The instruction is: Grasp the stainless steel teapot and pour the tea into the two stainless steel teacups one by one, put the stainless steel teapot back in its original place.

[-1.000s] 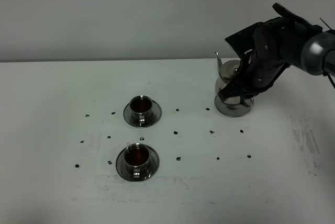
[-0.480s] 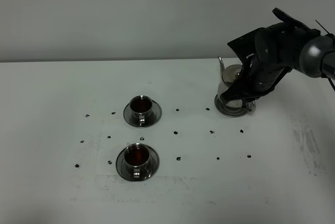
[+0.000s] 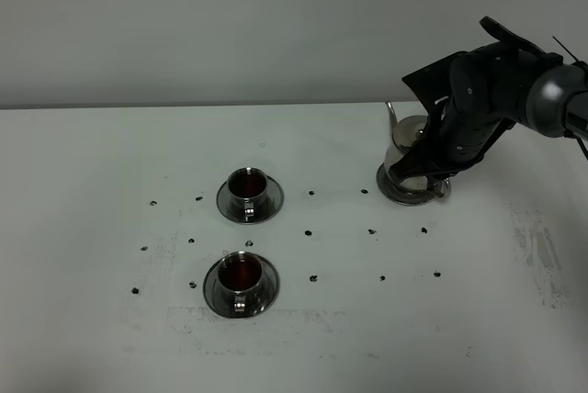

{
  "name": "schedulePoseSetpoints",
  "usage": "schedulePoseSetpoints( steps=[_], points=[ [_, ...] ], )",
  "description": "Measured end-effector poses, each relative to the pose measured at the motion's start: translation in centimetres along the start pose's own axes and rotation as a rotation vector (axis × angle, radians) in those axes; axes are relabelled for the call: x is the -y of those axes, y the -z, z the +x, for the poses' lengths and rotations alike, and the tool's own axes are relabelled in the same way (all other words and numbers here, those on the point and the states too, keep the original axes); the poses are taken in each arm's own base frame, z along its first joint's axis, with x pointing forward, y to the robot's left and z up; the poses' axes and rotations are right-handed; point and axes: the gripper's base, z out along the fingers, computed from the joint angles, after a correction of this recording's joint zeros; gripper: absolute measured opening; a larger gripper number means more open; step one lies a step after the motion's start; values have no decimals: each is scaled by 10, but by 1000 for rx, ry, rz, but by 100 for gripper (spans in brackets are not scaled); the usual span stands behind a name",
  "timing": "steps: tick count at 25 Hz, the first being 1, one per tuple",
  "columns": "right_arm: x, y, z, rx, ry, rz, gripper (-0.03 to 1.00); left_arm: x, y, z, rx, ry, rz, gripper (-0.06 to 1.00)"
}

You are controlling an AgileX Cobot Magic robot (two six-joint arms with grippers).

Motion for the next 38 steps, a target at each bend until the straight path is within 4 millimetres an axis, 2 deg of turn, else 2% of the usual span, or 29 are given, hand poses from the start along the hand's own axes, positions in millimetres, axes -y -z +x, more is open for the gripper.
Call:
schedulePoseSetpoints(
  steps=[6,16,24,28,32,38],
  points=[
    [-2,-9,2,-14,0,-6,19,0,0,0,0,-1,0,37],
    [-2,-9,1,-8,0,-5,19,0,0,0,0,-1,0,37],
    [0,-5,-3,21,3,4,44,0,0,0,0,-1,0,37],
    [3,15,-6,51,0,14,46,0,0,0,0,-1,0,37],
    [9,49,-5,65,-4,32,46,0,0,0,0,-1,0,37],
    [17,123,8,103,-21,60,46,0,0,0,0,-1,0,37]
  ],
)
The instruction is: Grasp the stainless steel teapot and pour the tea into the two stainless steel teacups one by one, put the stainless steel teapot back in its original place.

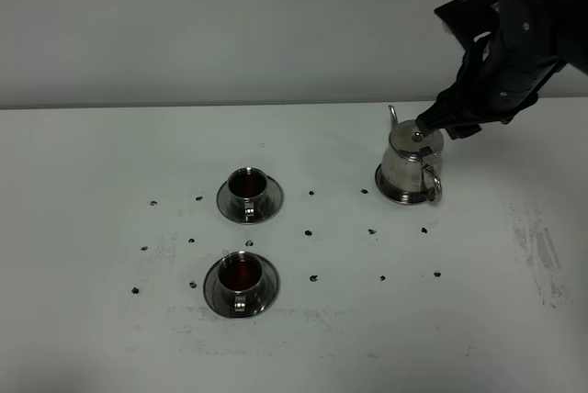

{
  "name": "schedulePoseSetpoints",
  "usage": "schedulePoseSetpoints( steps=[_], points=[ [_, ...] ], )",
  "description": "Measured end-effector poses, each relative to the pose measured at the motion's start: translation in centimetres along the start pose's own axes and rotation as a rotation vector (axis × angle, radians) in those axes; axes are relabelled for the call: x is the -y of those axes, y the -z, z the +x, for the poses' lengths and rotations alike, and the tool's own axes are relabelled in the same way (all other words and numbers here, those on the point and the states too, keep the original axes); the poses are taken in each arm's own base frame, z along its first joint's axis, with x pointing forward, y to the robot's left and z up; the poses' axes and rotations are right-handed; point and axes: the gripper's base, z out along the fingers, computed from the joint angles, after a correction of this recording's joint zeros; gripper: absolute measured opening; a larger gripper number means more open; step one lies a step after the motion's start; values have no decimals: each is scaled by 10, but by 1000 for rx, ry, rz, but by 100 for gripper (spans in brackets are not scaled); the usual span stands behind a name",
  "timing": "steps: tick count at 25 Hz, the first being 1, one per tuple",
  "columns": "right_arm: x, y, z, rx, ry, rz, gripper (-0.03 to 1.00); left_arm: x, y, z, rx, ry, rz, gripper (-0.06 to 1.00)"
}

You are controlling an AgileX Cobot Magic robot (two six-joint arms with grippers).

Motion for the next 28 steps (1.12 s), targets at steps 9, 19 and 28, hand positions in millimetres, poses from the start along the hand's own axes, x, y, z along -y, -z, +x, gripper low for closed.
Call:
schedulePoseSetpoints(
  steps=[9,19,28],
  points=[
    [1,118,91,81,-38,21,46,0,0,0,0,0,0,37],
    [2,212,162,238,-90,54,46,0,0,0,0,1,0,37],
    [-20,255,258,412,-227,-49,46,0,0,0,0,0,0,37]
  ],
)
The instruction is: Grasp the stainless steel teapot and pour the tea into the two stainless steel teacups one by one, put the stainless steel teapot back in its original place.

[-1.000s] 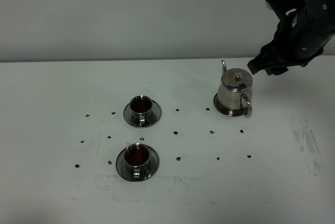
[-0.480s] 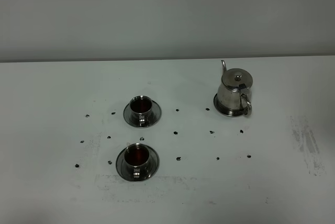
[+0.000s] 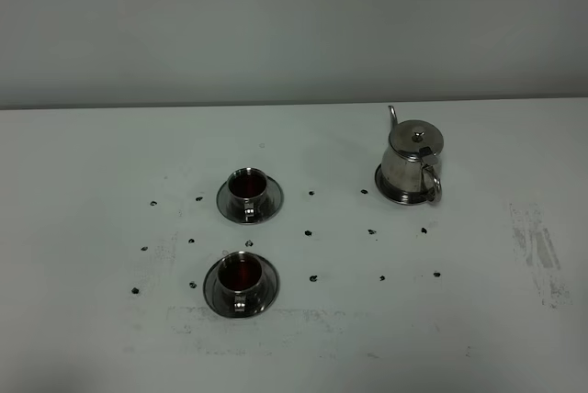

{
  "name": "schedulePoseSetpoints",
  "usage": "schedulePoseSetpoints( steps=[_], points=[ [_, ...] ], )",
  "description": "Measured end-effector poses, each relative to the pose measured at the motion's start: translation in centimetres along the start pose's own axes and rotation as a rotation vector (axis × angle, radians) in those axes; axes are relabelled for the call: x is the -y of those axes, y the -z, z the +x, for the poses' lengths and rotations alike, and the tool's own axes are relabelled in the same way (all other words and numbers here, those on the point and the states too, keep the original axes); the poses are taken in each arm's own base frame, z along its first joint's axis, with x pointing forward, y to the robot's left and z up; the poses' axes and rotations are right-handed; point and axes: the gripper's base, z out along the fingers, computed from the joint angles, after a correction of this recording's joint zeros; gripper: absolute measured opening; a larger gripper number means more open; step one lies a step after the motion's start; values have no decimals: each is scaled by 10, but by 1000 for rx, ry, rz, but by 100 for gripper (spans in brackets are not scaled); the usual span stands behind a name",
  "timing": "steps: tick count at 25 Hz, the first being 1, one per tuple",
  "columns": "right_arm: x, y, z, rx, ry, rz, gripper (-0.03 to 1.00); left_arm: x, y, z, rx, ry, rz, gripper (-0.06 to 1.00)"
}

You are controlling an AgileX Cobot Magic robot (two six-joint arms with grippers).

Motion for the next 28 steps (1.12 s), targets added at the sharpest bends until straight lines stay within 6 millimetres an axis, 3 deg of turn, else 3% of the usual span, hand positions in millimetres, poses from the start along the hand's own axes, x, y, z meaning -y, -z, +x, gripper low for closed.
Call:
schedulePoseSetpoints(
  steps=[6,11,18,28],
  points=[
    [-5,-14,72,-58,-75,37,46,0,0,0,0,0,0,37],
    [-10,-28,108,-70,-116,54,46,0,0,0,0,0,0,37],
    [-11,-46,130,-33,-115,75,46,0,0,0,0,0,0,37],
    [-11,-46,131,-23,-113,77,46,0,0,0,0,0,0,37]
  ],
)
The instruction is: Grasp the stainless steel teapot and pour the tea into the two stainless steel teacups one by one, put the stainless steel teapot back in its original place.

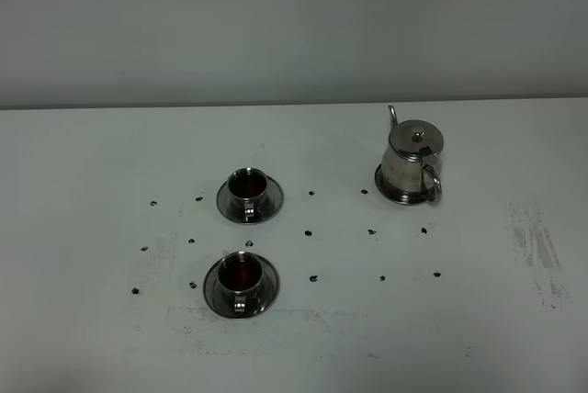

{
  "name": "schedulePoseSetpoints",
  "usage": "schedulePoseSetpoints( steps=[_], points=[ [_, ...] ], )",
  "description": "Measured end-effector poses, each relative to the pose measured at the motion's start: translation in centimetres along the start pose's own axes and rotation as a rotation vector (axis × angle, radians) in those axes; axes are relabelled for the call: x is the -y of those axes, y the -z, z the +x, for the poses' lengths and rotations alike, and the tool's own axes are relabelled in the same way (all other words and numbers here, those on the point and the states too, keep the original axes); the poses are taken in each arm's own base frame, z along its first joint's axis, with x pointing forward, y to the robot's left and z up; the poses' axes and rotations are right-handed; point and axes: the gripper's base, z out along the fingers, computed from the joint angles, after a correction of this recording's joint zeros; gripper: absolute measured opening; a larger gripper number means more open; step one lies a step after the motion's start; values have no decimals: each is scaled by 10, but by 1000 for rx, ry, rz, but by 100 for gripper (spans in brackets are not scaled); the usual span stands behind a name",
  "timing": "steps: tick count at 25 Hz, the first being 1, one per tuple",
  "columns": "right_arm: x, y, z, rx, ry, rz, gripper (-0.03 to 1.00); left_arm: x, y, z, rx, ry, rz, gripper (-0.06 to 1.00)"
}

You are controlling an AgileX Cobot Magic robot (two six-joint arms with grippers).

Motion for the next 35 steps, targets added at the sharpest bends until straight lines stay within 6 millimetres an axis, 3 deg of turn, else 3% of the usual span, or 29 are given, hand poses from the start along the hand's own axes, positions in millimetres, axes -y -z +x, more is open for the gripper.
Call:
schedulePoseSetpoints(
  steps=[11,21,35],
  points=[
    [0,2,1,17,1,1,46,0,0,0,0,0,0,37],
    [-3,26,21,220,12,17,46,0,2,1,15,-1,0,37],
    [-4,27,21,227,4,17,46,0,2,1,15,-4,0,37]
  ],
)
